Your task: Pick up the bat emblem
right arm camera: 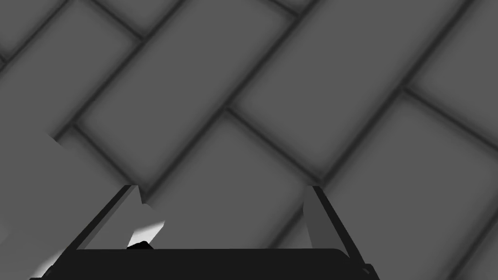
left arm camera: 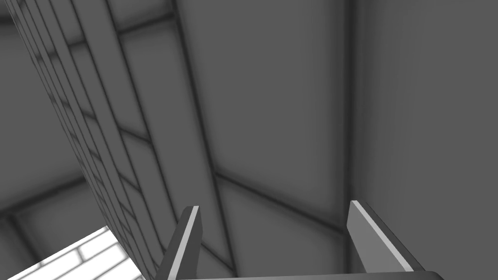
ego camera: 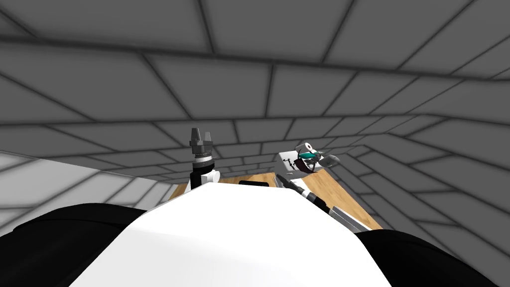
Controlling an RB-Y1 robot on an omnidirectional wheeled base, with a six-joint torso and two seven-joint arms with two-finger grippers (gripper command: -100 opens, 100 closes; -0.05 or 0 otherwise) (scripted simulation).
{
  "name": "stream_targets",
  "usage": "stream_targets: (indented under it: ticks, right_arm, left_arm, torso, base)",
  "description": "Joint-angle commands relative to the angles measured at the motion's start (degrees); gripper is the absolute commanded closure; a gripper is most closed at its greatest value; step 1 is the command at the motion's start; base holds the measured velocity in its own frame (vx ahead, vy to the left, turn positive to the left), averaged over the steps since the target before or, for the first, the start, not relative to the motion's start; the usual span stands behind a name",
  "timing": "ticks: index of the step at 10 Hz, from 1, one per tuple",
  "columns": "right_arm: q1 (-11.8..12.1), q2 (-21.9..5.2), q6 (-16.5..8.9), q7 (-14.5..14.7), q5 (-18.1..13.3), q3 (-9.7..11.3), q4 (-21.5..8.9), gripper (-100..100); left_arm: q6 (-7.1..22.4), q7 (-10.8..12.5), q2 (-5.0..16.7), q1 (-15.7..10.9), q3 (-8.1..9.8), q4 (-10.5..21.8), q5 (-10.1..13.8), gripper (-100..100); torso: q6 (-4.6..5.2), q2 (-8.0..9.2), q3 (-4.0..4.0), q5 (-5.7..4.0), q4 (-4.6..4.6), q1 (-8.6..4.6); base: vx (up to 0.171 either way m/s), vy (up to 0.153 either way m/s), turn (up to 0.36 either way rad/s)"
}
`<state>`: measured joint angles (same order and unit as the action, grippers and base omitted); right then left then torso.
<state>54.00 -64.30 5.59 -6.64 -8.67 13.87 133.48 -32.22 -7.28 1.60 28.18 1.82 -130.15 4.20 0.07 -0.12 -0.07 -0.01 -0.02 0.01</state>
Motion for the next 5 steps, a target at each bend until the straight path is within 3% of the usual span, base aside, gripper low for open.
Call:
stream_targets:
  ticks: [1,3,5]
  right_arm:
    - [1.57,-2.86,-1.37,-0.51,-0.23,0.78,0.06,-100]
    - [1.57,-5.49,-1.37,-0.51,-0.23,0.78,0.06,-100]
    - [2.85,-9.38,-2.73,-0.84,-0.55,1.75,-0.09,-100]
  left_arm:
    - [0.0,0.0,0.0,0.0,0.0,0.0,0.0,0]
    - [0.0,0.0,0.0,0.0,0.0,0.0,0.0,0]
    - [0.0,0.0,0.0,-0.01,-0.01,0.0,0.0,0]
  torso:
    - [0.0,0.0,0.0,0.0,0.0,0.0]
    - [-0.02,-0.03,-0.02,0.0,-0.01,-0.02]
    - [-0.06,-0.04,-0.02,0.0,-0.01,0.01]
  base:
    - [0.014,-0.012,0.203]
    - [0.012,-0.016,0.069]
    - [0.02,-0.013,0.189]
